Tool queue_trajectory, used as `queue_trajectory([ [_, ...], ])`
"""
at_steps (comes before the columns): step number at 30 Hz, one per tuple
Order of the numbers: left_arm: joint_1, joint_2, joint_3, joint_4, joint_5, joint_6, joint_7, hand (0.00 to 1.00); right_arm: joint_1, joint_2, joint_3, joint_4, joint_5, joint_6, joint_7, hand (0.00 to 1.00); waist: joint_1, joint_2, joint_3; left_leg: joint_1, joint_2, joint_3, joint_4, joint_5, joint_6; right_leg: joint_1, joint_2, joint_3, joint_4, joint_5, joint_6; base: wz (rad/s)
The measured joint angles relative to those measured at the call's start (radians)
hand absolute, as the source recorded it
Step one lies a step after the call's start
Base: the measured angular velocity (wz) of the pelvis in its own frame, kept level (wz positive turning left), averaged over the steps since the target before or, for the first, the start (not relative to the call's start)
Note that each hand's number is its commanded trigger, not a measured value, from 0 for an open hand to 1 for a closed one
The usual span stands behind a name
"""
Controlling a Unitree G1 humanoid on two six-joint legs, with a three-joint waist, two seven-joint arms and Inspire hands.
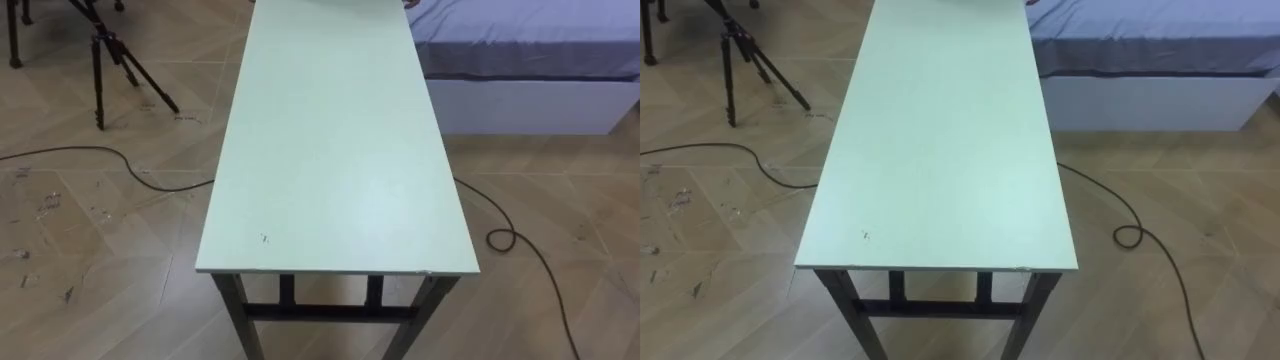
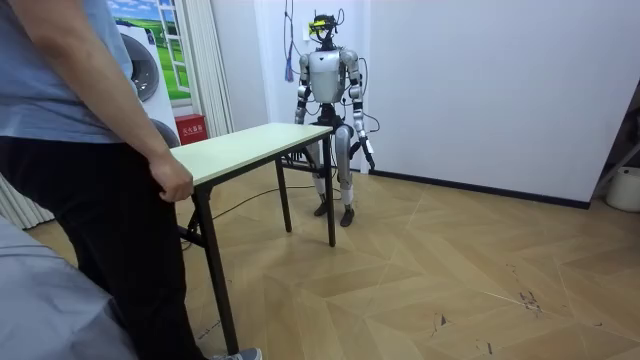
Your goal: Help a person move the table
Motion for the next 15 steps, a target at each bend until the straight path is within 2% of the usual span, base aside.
queue_trajectory([
  [8, -0.004, 0.002, -0.007, -0.002, -0.007, 0.001, -0.022, 0.0, -0.002, -0.003, 0.02, -0.001, 0.003, -0.002, 0.001, 0.0, -0.003, 0.005, -0.0007, -0.004, 0.0, -0.005, 0.004, 0.0, 0.0, -0.001, 0.0, -0.004, 0.0, 0.0, 0.0, 0.01],
  [15, -0.006, 0.007, -0.025, 0.002, -0.045, 0.0, -0.086, 0.0, 0.0, -0.014, 0.02, -0.001, 0.007, -0.019, 0.019, 0.0, -0.002, 0.02, -0.0016, -0.012, 0.0, -0.007, 0.005, 0.0, 0.0, -0.007, 0.0, -0.005, 0.0, 0.0, 0.0, 0.01],
])
